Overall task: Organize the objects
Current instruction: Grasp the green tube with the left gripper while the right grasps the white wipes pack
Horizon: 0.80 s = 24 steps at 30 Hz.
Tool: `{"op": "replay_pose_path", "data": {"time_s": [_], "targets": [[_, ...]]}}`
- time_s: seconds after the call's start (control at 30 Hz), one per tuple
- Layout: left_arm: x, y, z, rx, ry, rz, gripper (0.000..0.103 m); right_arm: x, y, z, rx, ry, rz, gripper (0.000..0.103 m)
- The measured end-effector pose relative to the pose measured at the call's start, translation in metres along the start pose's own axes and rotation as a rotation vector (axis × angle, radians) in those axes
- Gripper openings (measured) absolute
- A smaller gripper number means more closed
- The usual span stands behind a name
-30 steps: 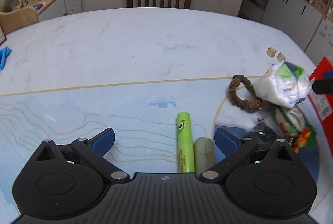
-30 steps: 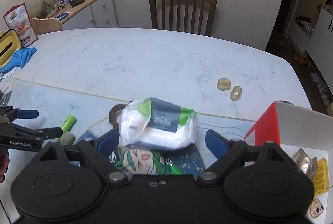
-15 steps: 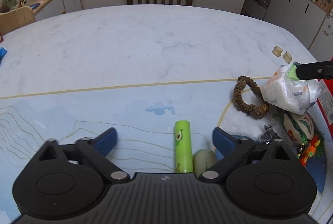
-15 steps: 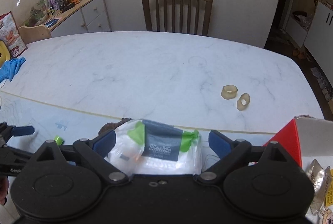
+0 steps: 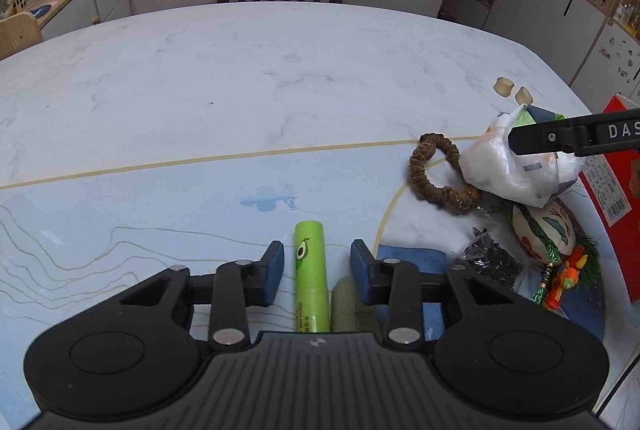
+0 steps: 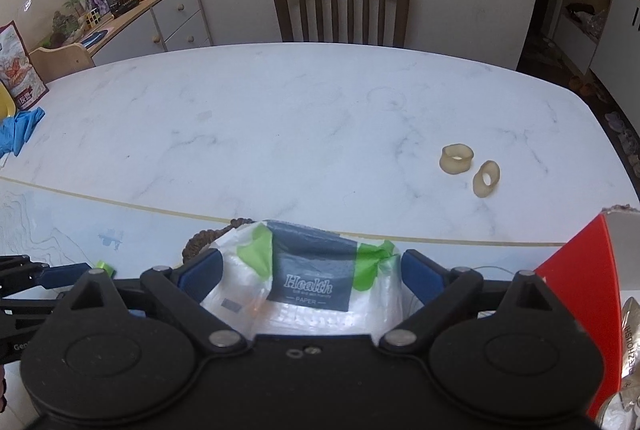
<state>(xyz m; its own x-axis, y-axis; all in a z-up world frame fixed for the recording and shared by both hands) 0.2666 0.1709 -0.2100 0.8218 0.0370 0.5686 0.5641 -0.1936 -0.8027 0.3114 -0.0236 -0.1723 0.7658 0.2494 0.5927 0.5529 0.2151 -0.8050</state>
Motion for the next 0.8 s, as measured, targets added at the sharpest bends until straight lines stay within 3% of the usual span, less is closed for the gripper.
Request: {"op": "replay_pose_path", "data": {"time_s": [0.23, 0.27, 0.3, 0.37, 0.53, 0.8], "targets": [[0.0, 0.0, -0.004, -0.006, 0.01, 0.011, 0.018, 0.0, -0.005, -0.001, -0.011, -0.003, -0.008, 0.069], [0.001, 0.0, -0.003, -0.01, 0.004, 0.013, 0.018, -0.001, -0.005, 0.0, -0.023, -0.004, -0.01, 0.058], [0.001, 0.0, -0.003, -0.012, -0.001, 0.014, 0.018, 0.0, -0.006, -0.001, -0.032, -0.007, -0.011, 0.054], [0.0, 0.0, -0.002, -0.01, 0.002, 0.014, 0.017, 0.0, -0.007, -0.001, -0.034, -0.006, -0.005, 0.031], [0.0, -0.003, 0.001, -0.018, -0.023, 0.02, 0.016, -0.003, -0.011, 0.003, -0.068, -0.056, -0.009, 0.012], [0.005, -0.018, 0.01, -0.023, -0.047, 0.001, 0.016, 0.003, -0.035, 0.001, -0.057, -0.023, -0.056, 0.007]]}}
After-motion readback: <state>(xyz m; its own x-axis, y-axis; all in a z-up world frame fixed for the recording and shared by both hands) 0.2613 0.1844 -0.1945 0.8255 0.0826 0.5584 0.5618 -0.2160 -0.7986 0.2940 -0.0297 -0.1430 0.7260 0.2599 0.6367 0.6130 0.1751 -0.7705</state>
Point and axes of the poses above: each gripper's, at about its wrist camera, not at the fingertips, and y roughly the way its jaws point, z to its left, x to its top, the point moved 5 cm from there along y, roughly the way its jaws point, and after that the axes turned 6 degrees about -y, right-handed, at the moved point
